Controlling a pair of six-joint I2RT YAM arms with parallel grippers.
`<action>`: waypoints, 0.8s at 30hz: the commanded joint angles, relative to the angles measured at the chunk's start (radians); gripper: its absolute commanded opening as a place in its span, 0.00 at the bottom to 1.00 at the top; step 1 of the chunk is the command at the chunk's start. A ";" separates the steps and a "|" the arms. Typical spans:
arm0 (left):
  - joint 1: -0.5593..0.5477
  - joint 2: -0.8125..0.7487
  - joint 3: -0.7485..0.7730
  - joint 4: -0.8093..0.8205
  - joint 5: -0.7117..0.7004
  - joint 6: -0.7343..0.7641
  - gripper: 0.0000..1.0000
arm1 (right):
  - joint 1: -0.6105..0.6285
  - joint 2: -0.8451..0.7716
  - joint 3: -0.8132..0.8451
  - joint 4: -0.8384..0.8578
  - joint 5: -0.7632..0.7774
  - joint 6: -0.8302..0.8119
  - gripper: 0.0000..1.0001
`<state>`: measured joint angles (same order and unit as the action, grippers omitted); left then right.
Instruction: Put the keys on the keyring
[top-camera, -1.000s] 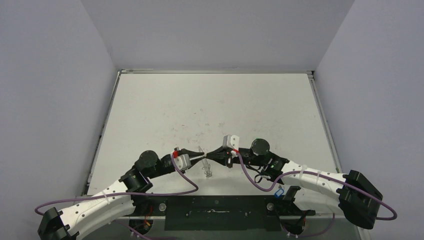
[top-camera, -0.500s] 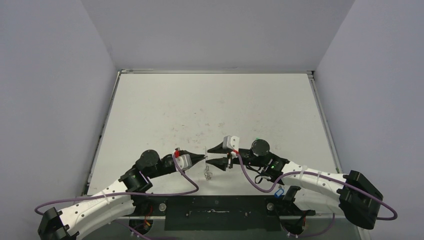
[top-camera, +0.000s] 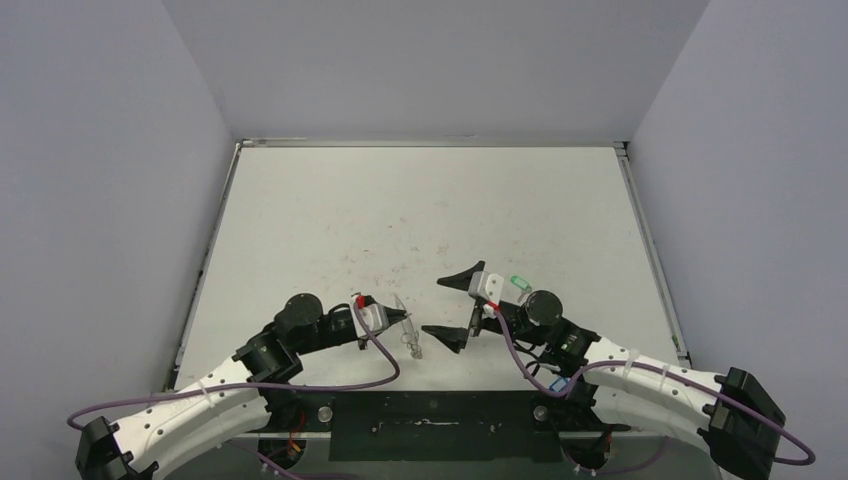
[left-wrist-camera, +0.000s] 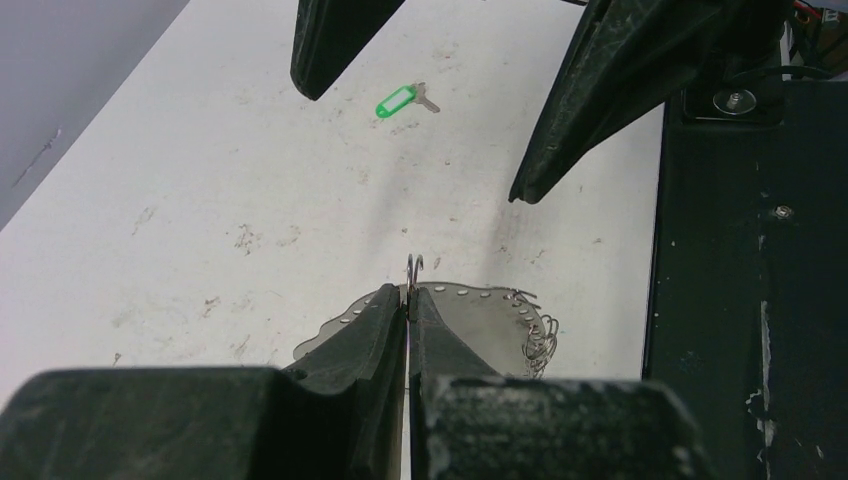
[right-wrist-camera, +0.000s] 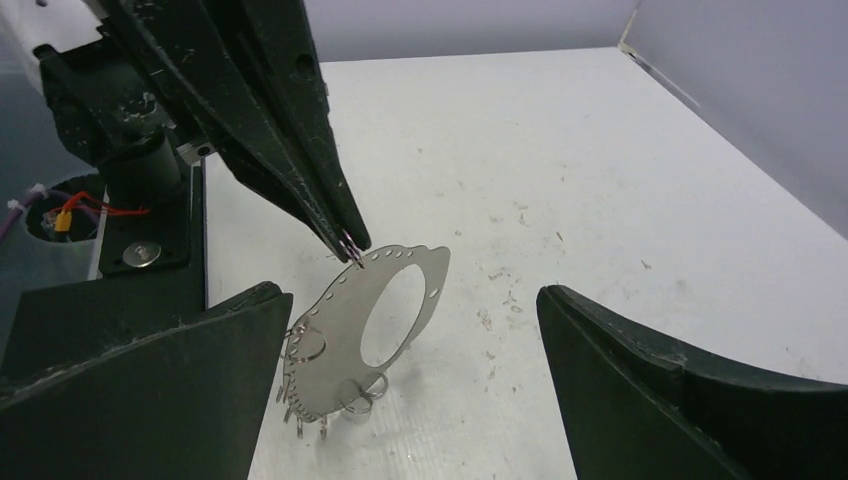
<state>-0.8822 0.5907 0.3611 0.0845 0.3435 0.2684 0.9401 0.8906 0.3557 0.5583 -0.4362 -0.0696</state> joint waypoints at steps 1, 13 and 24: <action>-0.001 0.014 0.059 0.000 -0.009 -0.039 0.00 | -0.014 -0.040 -0.011 0.004 0.109 0.122 1.00; 0.000 0.097 0.064 0.002 -0.035 -0.215 0.00 | -0.038 -0.101 0.013 -0.165 0.404 0.373 1.00; 0.000 0.137 0.030 0.073 -0.053 -0.289 0.00 | -0.058 -0.128 0.056 -0.370 0.569 0.409 1.00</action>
<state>-0.8822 0.7086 0.3977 0.1173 0.3099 0.0364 0.8898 0.7906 0.3481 0.2810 0.0437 0.3233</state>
